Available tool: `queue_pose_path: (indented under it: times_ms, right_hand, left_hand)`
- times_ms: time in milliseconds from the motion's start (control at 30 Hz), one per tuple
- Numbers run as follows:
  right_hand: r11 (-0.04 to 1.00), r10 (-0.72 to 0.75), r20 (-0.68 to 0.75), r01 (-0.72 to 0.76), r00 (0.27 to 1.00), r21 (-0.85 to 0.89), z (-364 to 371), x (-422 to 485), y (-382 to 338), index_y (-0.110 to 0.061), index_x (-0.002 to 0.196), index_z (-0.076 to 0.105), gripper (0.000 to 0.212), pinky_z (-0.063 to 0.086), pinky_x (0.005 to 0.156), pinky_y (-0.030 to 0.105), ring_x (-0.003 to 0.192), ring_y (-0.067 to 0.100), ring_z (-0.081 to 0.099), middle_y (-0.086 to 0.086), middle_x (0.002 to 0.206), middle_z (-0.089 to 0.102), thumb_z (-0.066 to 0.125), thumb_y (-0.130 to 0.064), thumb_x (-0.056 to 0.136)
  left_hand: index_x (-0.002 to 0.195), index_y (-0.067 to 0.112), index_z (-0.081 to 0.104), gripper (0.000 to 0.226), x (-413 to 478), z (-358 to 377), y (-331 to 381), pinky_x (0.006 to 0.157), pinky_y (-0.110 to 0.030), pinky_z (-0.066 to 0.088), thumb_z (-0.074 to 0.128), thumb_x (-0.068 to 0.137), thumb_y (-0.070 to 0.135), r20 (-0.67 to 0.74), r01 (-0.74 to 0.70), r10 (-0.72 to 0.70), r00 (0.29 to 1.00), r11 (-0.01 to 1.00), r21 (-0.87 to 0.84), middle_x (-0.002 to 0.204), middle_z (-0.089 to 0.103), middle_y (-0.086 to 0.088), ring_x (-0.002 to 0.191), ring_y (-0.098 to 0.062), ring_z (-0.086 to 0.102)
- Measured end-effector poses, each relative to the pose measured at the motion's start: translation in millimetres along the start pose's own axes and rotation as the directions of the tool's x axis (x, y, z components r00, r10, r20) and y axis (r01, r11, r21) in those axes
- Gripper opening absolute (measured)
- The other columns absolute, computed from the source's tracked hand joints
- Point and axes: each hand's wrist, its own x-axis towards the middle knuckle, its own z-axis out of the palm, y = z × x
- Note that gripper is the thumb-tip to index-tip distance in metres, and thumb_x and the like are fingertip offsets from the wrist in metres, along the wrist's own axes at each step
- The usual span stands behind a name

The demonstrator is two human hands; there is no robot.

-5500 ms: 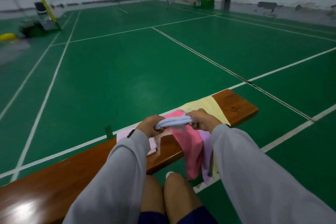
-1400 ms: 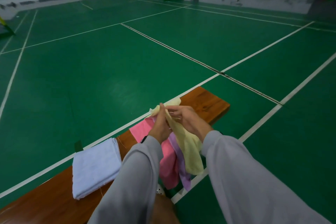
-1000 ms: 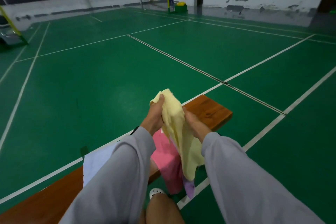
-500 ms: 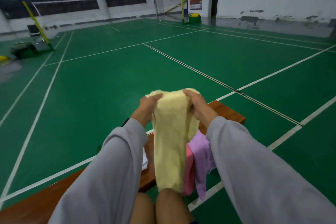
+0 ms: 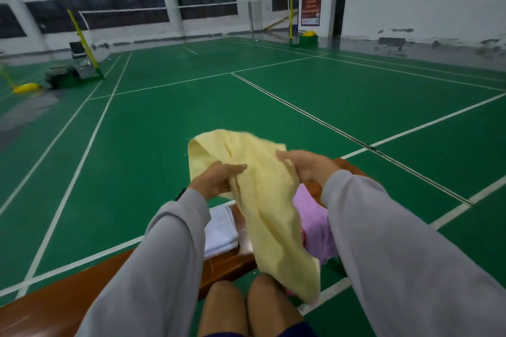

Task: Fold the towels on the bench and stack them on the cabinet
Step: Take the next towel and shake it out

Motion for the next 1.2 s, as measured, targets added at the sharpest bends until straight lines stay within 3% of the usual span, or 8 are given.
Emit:
queue_pose_path:
  times_ms: [133,233,367,533,667,833,1000,1200]
  right_hand:
    - [0.945,-0.149,-0.188,0.196,0.971,0.261,1,7,-11,-0.004,0.119,0.065,0.03,0.06,0.066,0.034,0.077,0.024,0.071,0.012,0.094,0.074,0.071,-0.023,0.096]
    - [0.924,-0.195,-0.193,0.246,0.962,0.292,2,10,-16,-0.013,0.127,0.061,0.038,0.06,0.07,0.038,0.085,0.026,0.072,0.015,0.115,0.073,0.075,-0.02,0.092]
    - [0.992,0.093,-0.125,-0.102,0.988,-0.069,12,11,-4,-0.002,0.097,0.066,0.021,0.056,0.078,0.04,0.074,0.027,0.065,0.014,0.083,0.069,0.071,-0.021,0.093]
    - [0.908,-0.119,-0.351,0.245,0.929,0.341,1,24,-32,0.0,0.115,0.07,0.049,0.061,0.085,0.05,0.085,0.029,0.072,0.018,0.107,0.075,0.085,-0.012,0.07]
    - [0.987,-0.026,-0.308,0.074,0.951,0.143,-5,20,-27,0.003,0.114,0.068,0.037,0.062,0.07,0.046,0.078,0.029,0.072,0.019,0.101,0.074,0.078,-0.004,0.079]
    - [0.893,-0.243,-0.533,0.402,0.811,0.204,-14,10,-51,-0.01,0.085,0.062,0.027,0.056,0.067,0.036,0.069,0.022,0.062,0.011,0.084,0.066,0.075,0.012,0.077]
    - [0.935,-0.149,-0.63,0.316,0.762,0.162,-24,18,-34,-0.007,0.088,0.062,0.014,0.053,0.072,0.035,0.076,0.021,0.061,0.01,0.1,0.07,0.071,0.003,0.085]
    - [0.962,-0.174,-0.543,0.259,0.821,0.083,-32,19,-52,-0.013,0.106,0.076,0.032,0.056,0.071,0.034,0.077,0.024,0.063,0.013,0.106,0.071,0.055,0.005,0.09]
  left_hand:
    - [0.135,-0.002,0.055,0.099,16,-19,6,0.083,-0.046,0.062,0.094,0.06,0.049,-0.263,-0.172,0.101,0.96,0.95,-0.262,0.124,0.068,-0.016,0.098,-0.028,0.072]
    - [0.141,-0.002,0.048,0.098,14,-32,15,0.096,-0.046,0.056,0.09,0.067,0.047,-0.405,-0.16,0.096,0.909,0.979,-0.126,0.132,0.063,-0.016,0.111,-0.032,0.066]
    - [0.111,-0.006,0.067,0.039,2,-34,17,0.085,-0.043,0.058,0.084,0.084,0.017,-0.281,0.04,0.01,0.96,0.984,0.172,0.115,0.071,-0.021,0.089,-0.029,0.068]
    - [0.11,0.002,0.067,0.061,2,-41,34,0.082,-0.047,0.063,0.096,0.066,0.034,-0.386,-0.151,0.089,0.918,0.979,-0.134,0.103,0.075,-0.01,0.09,-0.027,0.073]
    - [0.119,0.002,0.065,0.076,3,-46,32,0.092,-0.046,0.06,0.096,0.061,0.04,-0.415,-0.15,0.059,0.908,0.97,-0.191,0.117,0.072,-0.011,0.098,-0.028,0.071]
    - [0.13,-0.001,0.052,0.081,2,-61,42,0.105,-0.042,0.05,0.092,0.072,0.039,-0.604,-0.201,0.111,0.789,0.976,-0.084,0.128,0.06,-0.01,0.111,-0.03,0.061]
    - [0.133,-0.003,0.053,0.079,-1,-74,45,0.107,-0.042,0.049,0.089,0.076,0.039,-0.606,-0.107,0.113,0.787,0.993,0.046,0.135,0.061,-0.015,0.121,-0.035,0.06]
    - [0.122,-0.001,0.063,0.065,1,-84,62,0.078,-0.042,0.063,0.092,0.073,0.029,-0.469,-0.124,0.07,0.88,0.989,-0.086,0.113,0.071,-0.012,0.089,-0.027,0.072]
